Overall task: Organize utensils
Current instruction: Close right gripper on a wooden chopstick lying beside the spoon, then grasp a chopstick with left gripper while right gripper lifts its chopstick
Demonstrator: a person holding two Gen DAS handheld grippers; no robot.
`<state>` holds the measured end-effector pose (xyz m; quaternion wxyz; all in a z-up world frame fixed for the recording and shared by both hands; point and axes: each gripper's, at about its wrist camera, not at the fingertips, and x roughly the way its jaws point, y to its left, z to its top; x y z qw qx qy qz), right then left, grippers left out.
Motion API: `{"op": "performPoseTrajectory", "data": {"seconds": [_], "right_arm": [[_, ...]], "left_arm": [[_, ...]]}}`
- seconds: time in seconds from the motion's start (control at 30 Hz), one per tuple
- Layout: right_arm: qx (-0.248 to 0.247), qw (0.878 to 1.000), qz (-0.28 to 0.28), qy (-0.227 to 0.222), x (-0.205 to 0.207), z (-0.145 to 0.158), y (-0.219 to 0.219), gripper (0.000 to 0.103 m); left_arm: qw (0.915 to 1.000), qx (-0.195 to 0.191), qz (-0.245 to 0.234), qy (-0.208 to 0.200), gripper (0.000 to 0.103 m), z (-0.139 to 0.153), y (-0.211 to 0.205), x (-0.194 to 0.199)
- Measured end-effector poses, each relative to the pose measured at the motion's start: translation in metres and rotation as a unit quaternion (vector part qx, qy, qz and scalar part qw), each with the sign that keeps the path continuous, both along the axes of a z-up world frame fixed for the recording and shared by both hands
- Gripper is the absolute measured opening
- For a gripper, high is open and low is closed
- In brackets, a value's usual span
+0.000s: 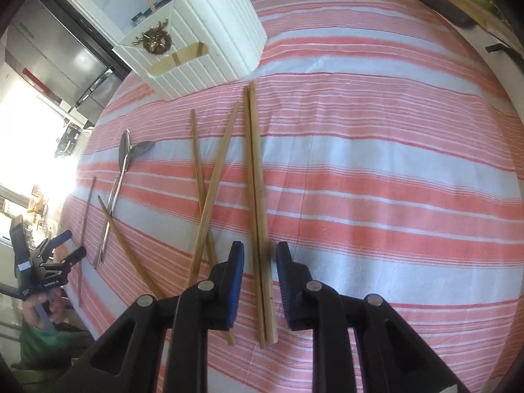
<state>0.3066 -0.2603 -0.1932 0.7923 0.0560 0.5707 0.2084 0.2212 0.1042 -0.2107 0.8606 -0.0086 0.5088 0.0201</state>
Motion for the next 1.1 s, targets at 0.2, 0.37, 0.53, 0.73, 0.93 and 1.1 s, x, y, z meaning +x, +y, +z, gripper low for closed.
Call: {"op": "performPoseTrajectory", "data": {"seconds": [0.2,0.37,0.53,0.73,0.93,1.1], "right_arm": [[-0.027,1.000,0.013,0.000,0.009,0.000,0.011,0.011],[-0.030,0.999,0.023,0.011,0.018,-0.002,0.013,0.007],[0.024,0.999,-0.012,0.037,0.029,-0.008,-0.001,0.006],[0.063,0.997,-0.024,0.038,0.025,-0.007,-0.015,0.008],[0.001,0.999,-0.047,-0.027,0.001,0.011,-0.033,0.007],[-0.164,0.983,-0.031,-0.081,-0.041,0.015,-0.032,0.007]], "left_arm": [[1.0000,-0.003,0.000,-0.003,0.103,0.000,0.001,-0.002],[1.0000,-0.006,0.001,-0.005,0.103,-0.001,0.002,-0.001],[1.0000,-0.007,0.000,-0.005,0.103,-0.001,0.002,0.001],[0.9999,-0.008,0.000,-0.009,0.103,-0.001,0.002,0.000],[0.9999,-0.007,-0.003,-0.012,0.103,0.000,0.002,-0.003],[0.9998,-0.001,-0.020,-0.003,0.103,0.000,0.004,-0.006]]}}
